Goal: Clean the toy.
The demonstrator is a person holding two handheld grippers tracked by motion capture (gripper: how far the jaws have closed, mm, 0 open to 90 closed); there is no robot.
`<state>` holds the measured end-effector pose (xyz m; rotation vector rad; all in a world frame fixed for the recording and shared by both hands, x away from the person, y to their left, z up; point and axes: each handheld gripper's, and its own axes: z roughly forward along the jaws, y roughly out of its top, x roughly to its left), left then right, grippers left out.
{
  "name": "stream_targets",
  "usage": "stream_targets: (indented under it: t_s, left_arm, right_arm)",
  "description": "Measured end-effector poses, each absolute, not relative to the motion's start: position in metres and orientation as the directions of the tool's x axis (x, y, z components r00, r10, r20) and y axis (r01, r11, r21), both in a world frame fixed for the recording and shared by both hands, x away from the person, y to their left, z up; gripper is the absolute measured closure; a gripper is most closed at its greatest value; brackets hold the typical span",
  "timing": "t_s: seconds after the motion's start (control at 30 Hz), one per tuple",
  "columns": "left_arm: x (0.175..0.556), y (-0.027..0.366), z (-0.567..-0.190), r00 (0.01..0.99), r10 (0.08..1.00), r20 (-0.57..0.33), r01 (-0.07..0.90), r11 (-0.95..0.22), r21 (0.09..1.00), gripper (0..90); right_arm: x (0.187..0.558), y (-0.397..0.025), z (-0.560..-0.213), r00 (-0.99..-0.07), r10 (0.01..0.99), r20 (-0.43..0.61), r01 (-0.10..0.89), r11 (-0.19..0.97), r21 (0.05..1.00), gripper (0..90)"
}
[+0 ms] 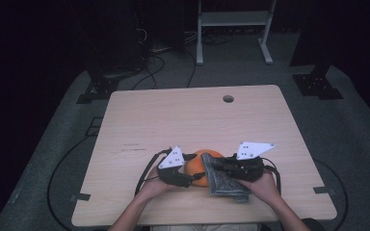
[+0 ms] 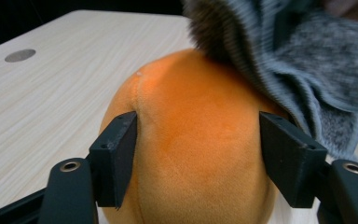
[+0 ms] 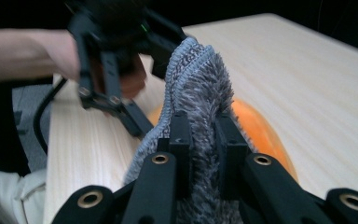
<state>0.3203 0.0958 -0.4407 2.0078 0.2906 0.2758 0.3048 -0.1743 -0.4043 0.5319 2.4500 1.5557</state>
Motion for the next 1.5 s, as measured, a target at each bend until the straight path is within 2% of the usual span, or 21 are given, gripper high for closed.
stream_targets:
  t_s: [0.07,0.2,0.37,0.4,0.43,0.47,0.5,0.53,0.6,0.63,0.67,0.7,0.73,0.87,0.93,1.03,1.13,1.2,1.27,1.43,1.5]
  left_arm:
    - [0.320,0.098,-0.442,0.946,0.319,0.060,0.088,-0.431,0.898,32.2]
    - [0.322,0.099,-0.442,0.949,0.313,0.037,0.102,-0.416,0.904,30.3]
    - [0.330,0.093,-0.440,0.925,0.379,-0.031,0.195,-0.403,0.894,0.1]
    - [0.330,0.093,-0.440,0.925,0.379,-0.031,0.195,-0.403,0.894,0.0]
    - [0.337,0.091,-0.444,0.925,0.359,-0.126,0.276,-0.406,0.871,0.0]
    - [0.339,0.092,-0.446,0.924,0.345,-0.167,0.306,-0.399,0.865,2.5]
    - [0.339,0.092,-0.446,0.924,0.345,-0.167,0.306,-0.399,0.865,9.6]
    - [0.337,0.094,-0.447,0.928,0.343,-0.147,0.281,-0.384,0.879,9.6]
    - [0.331,0.096,-0.443,0.936,0.348,-0.055,0.197,-0.386,0.901,31.5]
    - [0.326,0.094,-0.439,0.928,0.373,0.010,0.139,-0.372,0.918,33.7]
    - [0.326,0.094,-0.439,0.928,0.373,0.010,0.139,-0.372,0.918,34.8]
    - [0.324,0.088,-0.435,0.918,0.388,0.080,0.083,-0.387,0.918,35.0]
    - [0.324,0.085,-0.434,0.922,0.377,0.089,0.069,-0.388,0.919,35.0]
    - [0.325,0.084,-0.437,0.926,0.371,0.075,0.090,-0.408,0.908,34.6]
    - [0.330,0.092,-0.444,0.927,0.374,0.034,0.130,-0.405,0.905,34.6]
    - [0.331,0.094,-0.445,0.928,0.371,0.035,0.135,-0.422,0.897,32.7]
    - [0.333,0.095,-0.446,0.927,0.375,0.023,0.152,-0.430,0.890,24.4]
    - [0.336,0.096,-0.443,0.918,0.393,-0.050,0.219,-0.398,0.891,11.9]
    - [0.337,0.095,-0.440,0.914,0.398,-0.074,0.240,-0.385,0.891,6.8]
    - [0.334,0.099,-0.439,0.916,0.401,-0.020,0.191,-0.392,0.900,25.0]
    - [0.334,0.101,-0.441,0.915,0.404,-0.018,0.194,-0.400,0.896,28.5]
  right_arm:
    - [0.308,-0.178,-0.411,-0.914,0.398,0.072,0.230,0.366,0.902,79.2]
    - [0.308,-0.194,-0.415,-0.888,0.455,0.062,0.257,0.381,0.888,79.1]
    - [0.304,-0.209,-0.425,-0.879,0.468,0.094,0.292,0.372,0.881,79.0]
    - [0.303,-0.209,-0.425,-0.881,0.465,0.092,0.289,0.374,0.881,78.9]
    - [0.303,-0.209,-0.425,-0.881,0.465,0.088,0.288,0.378,0.880,78.9]
    - [0.302,-0.209,-0.424,-0.882,0.464,0.085,0.285,0.380,0.880,79.0]
    - [0.302,-0.209,-0.424,-0.883,0.462,0.080,0.280,0.382,0.881,78.9]
    - [0.302,-0.209,-0.424,-0.883,0.462,0.080,0.280,0.382,0.881,78.9]
    - [0.300,-0.208,-0.419,-0.884,0.461,0.076,0.271,0.373,0.887,79.1]
    - [0.300,-0.207,-0.416,-0.884,0.461,0.072,0.262,0.364,0.894,79.1]
    - [0.299,-0.205,-0.412,-0.888,0.455,0.065,0.246,0.351,0.903,79.1]
    - [0.298,-0.202,-0.408,-0.893,0.445,0.064,0.231,0.332,0.915,79.1]
    - [0.298,-0.198,-0.403,-0.898,0.438,0.054,0.214,0.325,0.921,79.1]
    - [0.301,-0.184,-0.401,-0.906,0.423,0.018,0.182,0.349,0.919,79.1]
    - [0.308,-0.184,-0.411,-0.902,0.431,0.035,0.206,0.357,0.911,79.2]
    - [0.313,-0.194,-0.419,-0.885,0.464,0.037,0.230,0.367,0.902,79.2]
    - [0.315,-0.201,-0.423,-0.872,0.488,0.043,0.252,0.371,0.894,79.1]
    - [0.315,-0.208,-0.426,-0.856,0.514,0.045,0.276,0.383,0.881,79.2]
    - [0.313,-0.207,-0.426,-0.854,0.518,0.040,0.272,0.381,0.884,79.2]
    - [0.303,-0.190,-0.422,-0.879,0.477,-0.001,0.208,0.384,0.900,79.0]
    - [0.304,-0.190,-0.424,-0.880,0.475,0.011,0.217,0.380,0.899,79.1]
